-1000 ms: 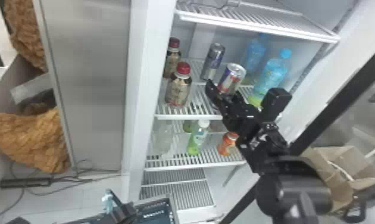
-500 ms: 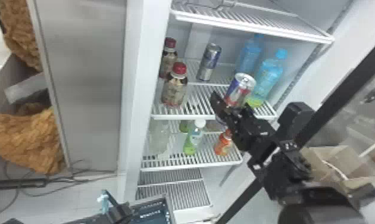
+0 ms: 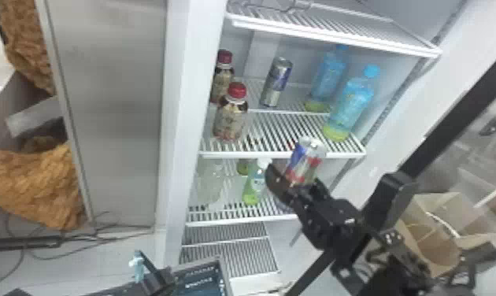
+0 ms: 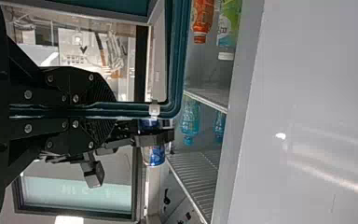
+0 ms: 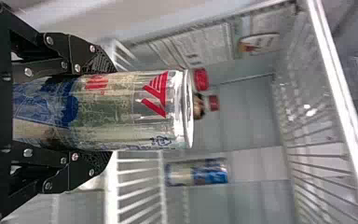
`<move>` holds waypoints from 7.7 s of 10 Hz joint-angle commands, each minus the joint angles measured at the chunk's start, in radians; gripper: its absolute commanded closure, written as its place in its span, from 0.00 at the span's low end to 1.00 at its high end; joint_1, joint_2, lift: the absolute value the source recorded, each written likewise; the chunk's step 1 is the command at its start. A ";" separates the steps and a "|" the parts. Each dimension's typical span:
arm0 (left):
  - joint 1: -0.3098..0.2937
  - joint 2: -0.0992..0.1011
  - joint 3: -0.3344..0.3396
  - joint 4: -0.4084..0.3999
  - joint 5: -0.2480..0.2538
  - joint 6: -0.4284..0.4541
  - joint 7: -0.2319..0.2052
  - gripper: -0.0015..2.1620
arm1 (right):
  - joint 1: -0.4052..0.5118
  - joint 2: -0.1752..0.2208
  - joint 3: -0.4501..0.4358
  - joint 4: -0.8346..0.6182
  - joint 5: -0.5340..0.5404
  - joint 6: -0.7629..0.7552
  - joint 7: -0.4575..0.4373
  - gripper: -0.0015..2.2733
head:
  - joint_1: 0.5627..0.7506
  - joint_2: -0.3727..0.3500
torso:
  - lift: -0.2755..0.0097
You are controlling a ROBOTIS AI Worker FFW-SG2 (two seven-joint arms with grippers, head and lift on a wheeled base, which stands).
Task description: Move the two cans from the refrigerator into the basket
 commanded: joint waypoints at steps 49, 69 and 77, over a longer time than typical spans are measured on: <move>-0.022 0.018 -0.024 0.000 0.024 -0.029 0.004 0.55 | -0.360 0.074 -0.149 0.373 0.066 -0.174 0.002 0.05 | 0.70 0.03 | 0.86; -0.049 0.032 -0.032 0.007 0.032 -0.043 0.013 0.55 | -0.927 0.008 0.052 0.972 0.172 -0.154 -0.036 0.05 | 0.70 0.06 | 0.86; -0.054 0.034 -0.034 0.015 0.032 -0.048 0.016 0.55 | -1.064 -0.001 0.078 1.156 0.230 -0.171 -0.053 0.05 | 0.70 0.07 | 0.86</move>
